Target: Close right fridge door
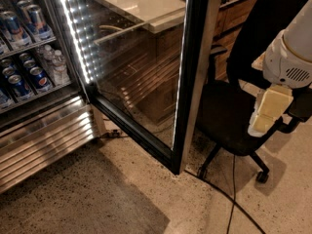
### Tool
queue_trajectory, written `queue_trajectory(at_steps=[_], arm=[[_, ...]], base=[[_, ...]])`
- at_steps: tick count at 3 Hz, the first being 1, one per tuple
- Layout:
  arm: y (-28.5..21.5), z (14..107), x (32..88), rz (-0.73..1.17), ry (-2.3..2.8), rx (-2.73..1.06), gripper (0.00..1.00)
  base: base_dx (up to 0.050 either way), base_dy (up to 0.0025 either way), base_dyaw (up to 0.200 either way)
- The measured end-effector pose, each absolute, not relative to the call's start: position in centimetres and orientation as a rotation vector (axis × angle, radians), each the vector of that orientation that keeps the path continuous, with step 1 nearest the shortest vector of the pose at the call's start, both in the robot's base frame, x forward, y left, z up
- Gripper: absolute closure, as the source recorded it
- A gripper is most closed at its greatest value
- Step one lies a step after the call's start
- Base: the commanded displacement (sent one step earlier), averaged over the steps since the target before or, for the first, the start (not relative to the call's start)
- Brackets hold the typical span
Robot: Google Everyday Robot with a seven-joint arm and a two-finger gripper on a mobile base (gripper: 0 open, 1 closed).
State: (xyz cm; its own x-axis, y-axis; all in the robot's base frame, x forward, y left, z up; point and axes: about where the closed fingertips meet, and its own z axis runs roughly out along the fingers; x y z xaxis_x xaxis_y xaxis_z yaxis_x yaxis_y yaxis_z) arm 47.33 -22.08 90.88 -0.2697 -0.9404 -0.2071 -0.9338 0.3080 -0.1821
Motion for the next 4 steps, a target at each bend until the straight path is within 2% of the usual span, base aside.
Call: queue_trajectory(at_steps=[1,3,4], arm=[[-22.0,90.8,47.3,-0.034,2.303,-1.703,0.00],[-16.2,90.3,47.3,-0.105,2.245,-1.838,0.00],[-16.3,90.3,47.3,-0.102,2.246,-1.835,0.00]], base=[[0.000,0.00000,0.000],[0.000,0.00000,0.000],[0.000,0.00000,0.000]])
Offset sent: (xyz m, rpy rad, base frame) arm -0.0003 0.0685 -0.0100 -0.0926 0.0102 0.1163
